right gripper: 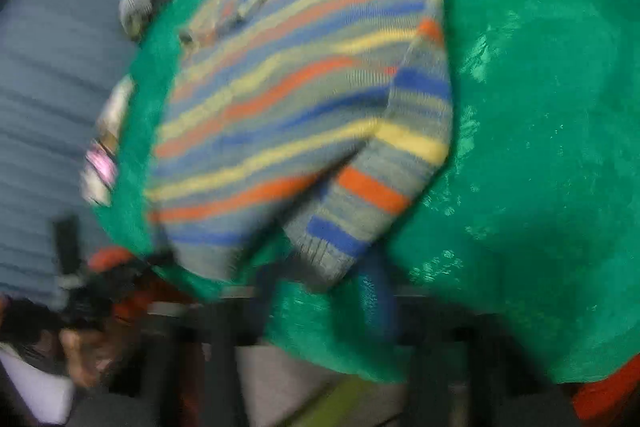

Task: Fold small clothes
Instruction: 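Grasp the striped sweater's hem corners with both grippers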

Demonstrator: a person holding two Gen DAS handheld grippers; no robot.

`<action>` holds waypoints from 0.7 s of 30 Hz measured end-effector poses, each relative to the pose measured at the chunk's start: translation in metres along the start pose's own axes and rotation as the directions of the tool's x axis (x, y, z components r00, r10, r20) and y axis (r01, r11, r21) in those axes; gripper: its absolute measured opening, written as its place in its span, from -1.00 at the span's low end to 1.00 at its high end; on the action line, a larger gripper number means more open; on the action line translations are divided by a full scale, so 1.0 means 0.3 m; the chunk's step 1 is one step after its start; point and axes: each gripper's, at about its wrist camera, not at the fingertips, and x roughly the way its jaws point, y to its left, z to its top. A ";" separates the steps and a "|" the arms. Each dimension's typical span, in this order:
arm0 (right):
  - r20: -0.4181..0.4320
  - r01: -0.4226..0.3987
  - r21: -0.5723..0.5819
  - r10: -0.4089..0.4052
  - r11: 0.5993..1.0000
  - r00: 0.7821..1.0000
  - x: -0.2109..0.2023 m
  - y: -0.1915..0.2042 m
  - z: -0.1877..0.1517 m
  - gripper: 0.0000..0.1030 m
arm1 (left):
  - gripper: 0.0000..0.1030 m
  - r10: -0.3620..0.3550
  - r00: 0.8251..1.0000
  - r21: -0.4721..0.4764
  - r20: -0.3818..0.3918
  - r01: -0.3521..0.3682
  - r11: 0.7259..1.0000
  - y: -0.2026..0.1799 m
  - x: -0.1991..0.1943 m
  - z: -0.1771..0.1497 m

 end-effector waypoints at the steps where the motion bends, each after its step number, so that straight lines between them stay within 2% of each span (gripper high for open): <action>1: 0.009 -0.025 0.030 0.025 0.999 1.000 -0.022 -0.019 -0.001 -0.86 | -0.90 -0.007 1.000 -0.025 0.018 0.008 1.000 0.021 -0.020 0.004; 2: 0.035 -0.044 0.069 0.042 0.997 0.999 -0.078 -0.049 0.002 -0.85 | -0.90 -0.014 0.999 -0.054 0.030 0.016 0.998 0.046 -0.036 0.006; 5: 0.084 -0.029 0.110 0.020 0.993 0.996 -0.186 -0.107 -0.011 -0.85 | -0.90 -0.021 0.998 -0.106 0.051 0.027 0.994 0.103 -0.070 0.014; 7: 0.080 -0.004 0.130 -0.006 0.992 0.997 -0.213 -0.143 -0.029 -0.84 | -0.88 -0.024 0.999 -0.094 0.032 0.027 0.995 0.104 -0.060 0.019; 9: 0.055 0.035 0.131 -0.043 0.991 0.998 -0.194 -0.166 -0.049 -0.74 | -0.72 -0.022 1.000 -0.089 -0.004 0.021 0.996 0.094 -0.035 0.019; 10: 0.049 0.049 0.134 -0.056 0.990 0.997 -0.186 -0.170 -0.054 -0.57 | -0.66 -0.016 1.000 -0.090 -0.015 0.014 0.996 0.101 -0.029 0.019; 11: 0.046 0.041 0.139 -0.048 0.989 0.998 -0.187 -0.172 -0.061 -0.22 | -0.41 -0.010 1.000 -0.090 -0.024 0.008 0.996 0.101 -0.021 0.014; 12: 0.050 0.008 0.152 -0.016 0.988 0.999 -0.183 -0.186 -0.067 -0.10 | -0.28 -0.007 1.000 -0.088 -0.027 0.004 0.996 0.099 -0.017 0.011; 13: 0.057 -0.007 0.157 -0.002 0.988 0.998 -0.181 -0.188 -0.065 0.02 | -0.11 -0.003 1.000 -0.084 -0.024 0.001 0.996 0.096 -0.017 0.007; 16: 0.039 0.003 0.117 -0.007 0.993 0.999 -0.132 -0.149 -0.056 0.09 | -0.07 0.012 1.000 -0.068 -0.028 -0.014 0.998 0.082 0.000 -0.002; 17: 0.026 0.026 0.095 -0.028 0.995 0.999 -0.111 -0.142 -0.054 0.08 | -0.18 0.020 0.999 -0.060 -0.035 -0.022 0.998 0.073 0.014 -0.002; 18: 0.019 0.052 0.084 -0.053 0.995 0.998 -0.098 -0.142 -0.051 0.00 | -0.63 0.026 0.999 -0.056 -0.037 -0.028 0.998 0.058 0.029 0.004; 19: 0.014 0.078 0.085 -0.079 0.993 0.997 -0.095 -0.152 -0.055 -0.61 | -0.93 0.027 0.999 -0.055 -0.044 -0.030 0.998 0.050 0.039 0.008; 20: 0.011 0.092 0.100 -0.094 0.991 0.996 -0.093 -0.159 -0.053 -0.87 | -0.91 0.014 0.999 -0.062 -0.051 -0.018 0.998 0.051 0.039 0.009; 21: 0.021 0.069 0.129 -0.072 0.989 0.997 -0.110 -0.173 -0.055 -0.87 | -0.92 0.001 0.999 -0.078 -0.047 -0.005 0.997 0.063 0.025 0.005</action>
